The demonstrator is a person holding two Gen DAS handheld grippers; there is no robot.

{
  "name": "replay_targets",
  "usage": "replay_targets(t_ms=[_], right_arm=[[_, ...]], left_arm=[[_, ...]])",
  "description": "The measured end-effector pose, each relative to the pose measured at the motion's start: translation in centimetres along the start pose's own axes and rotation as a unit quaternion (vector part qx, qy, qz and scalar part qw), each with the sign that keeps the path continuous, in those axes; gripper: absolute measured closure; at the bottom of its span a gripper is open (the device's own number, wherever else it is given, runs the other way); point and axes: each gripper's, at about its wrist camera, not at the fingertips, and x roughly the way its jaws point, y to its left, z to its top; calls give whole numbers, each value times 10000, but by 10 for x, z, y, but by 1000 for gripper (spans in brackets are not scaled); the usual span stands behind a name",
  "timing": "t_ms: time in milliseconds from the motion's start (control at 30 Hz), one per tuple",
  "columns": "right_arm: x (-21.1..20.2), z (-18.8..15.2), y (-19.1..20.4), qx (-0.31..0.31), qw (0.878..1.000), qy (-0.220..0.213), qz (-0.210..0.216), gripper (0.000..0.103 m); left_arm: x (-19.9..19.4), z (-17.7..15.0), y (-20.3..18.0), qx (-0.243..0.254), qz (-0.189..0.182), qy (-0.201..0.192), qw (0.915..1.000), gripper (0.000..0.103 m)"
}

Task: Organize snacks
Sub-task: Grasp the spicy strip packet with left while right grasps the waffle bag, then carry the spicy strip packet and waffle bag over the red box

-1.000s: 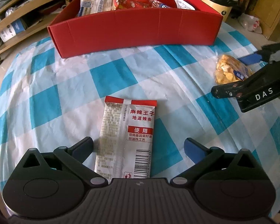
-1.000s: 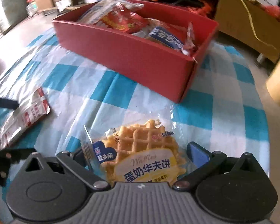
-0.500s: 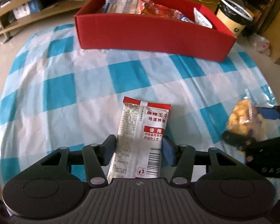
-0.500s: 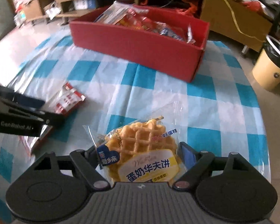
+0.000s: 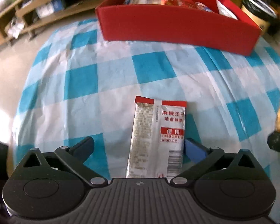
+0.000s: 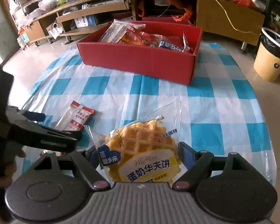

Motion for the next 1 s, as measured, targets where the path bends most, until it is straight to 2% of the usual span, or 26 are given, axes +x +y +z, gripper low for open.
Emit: replay_targets(t_ms=[67, 100, 167, 267, 367, 600, 733, 833, 1000], right_arm=[[-2, 4, -3, 30, 10000, -61, 40, 24], [-3, 6, -4, 42, 9999, -78, 72, 24], [-5, 11, -8, 110, 9998, -129, 104, 24], [-9, 18, -12, 202, 9995, -221, 135, 24], [-17, 24, -14, 271, 9987, -404, 116, 25], [-23, 27, -7, 228, 9982, -550, 42, 26], [-11, 28, -2, 111, 9990, -388, -213, 27], [-5, 28, 1, 82, 9984, -372, -413, 27], [-11, 27, 9, -26, 9968, -420, -684, 27]], left_arm=[[-1, 5, 1, -335, -36, 46, 9994, 11], [-2, 7, -2, -292, -50, 9, 9996, 16], [-10, 7, -8, -165, -67, -65, 9998, 41], [-17, 1, -16, 26, 19, -25, 10000, 47], [-26, -4, -20, 69, 116, 20, 9999, 50], [-50, -2, -20, 297, -42, -329, 9990, 50], [-56, 4, -18, 394, -74, -686, 9968, 50], [-61, 12, -13, 253, -330, -737, 9964, 50], [-73, 19, -7, 198, -367, -957, 9945, 50]])
